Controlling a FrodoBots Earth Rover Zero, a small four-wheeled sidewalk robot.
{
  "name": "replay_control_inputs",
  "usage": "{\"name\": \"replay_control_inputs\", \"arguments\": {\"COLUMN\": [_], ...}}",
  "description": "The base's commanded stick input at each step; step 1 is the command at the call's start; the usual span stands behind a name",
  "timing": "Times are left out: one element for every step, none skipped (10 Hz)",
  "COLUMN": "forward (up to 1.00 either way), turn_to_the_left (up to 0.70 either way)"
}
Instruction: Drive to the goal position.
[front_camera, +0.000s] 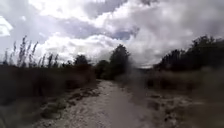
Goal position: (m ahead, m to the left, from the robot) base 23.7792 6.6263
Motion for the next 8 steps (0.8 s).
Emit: {"name": "replay_control_inputs", "arguments": {"forward": [0.59, 0.59, 0.59, 0.59, 0.59, 0.59, 0.59, 0.59], "turn_to_the_left": [0.01, 0.01, 0.01, 0.01, 0.01, 0.01, 0.01, 0.01]}}
